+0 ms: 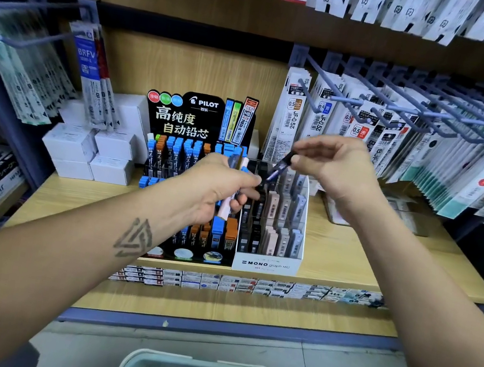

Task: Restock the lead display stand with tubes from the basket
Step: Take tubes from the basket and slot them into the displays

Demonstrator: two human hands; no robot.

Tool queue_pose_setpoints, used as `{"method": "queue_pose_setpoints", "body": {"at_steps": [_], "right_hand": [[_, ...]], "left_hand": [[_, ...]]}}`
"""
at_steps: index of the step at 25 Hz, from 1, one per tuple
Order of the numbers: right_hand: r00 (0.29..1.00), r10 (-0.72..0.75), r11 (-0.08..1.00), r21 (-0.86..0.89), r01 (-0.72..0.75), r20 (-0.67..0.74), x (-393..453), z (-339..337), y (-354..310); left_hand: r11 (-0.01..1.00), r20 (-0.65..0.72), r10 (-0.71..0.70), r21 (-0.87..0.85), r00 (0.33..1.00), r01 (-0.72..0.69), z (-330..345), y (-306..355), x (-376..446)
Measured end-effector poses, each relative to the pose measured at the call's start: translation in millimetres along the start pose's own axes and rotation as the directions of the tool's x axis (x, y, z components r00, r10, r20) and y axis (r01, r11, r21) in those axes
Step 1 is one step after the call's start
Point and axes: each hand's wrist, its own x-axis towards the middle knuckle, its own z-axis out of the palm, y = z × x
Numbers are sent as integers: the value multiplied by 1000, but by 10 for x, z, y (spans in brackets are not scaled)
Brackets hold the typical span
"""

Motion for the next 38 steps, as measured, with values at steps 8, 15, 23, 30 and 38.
{"method": "queue_pose_setpoints", "body": {"at_steps": [8,15,23,30,38], "right_hand": [[986,-148,864,-494,93,-73,148,169,166],[985,-174,784,-607,133,-9,134,308,303],[975,-221,748,-639,179,13,141,293,318],[947,-279,596,-745,301,159,133,343,388],[999,-20,986,-163,23,26,0,291,95]], "left_hand": [[997,-51,44,-65,998,-47,-118,50,59],[996,-23,48,-70,999,-49,-130,34,94],[996,-15,53,-67,999,-53,-111,27,77],[996,3,43,-73,999,-43,-98,39,45],[973,239,-133,-153,962,173,-71,-1,-69]]}}
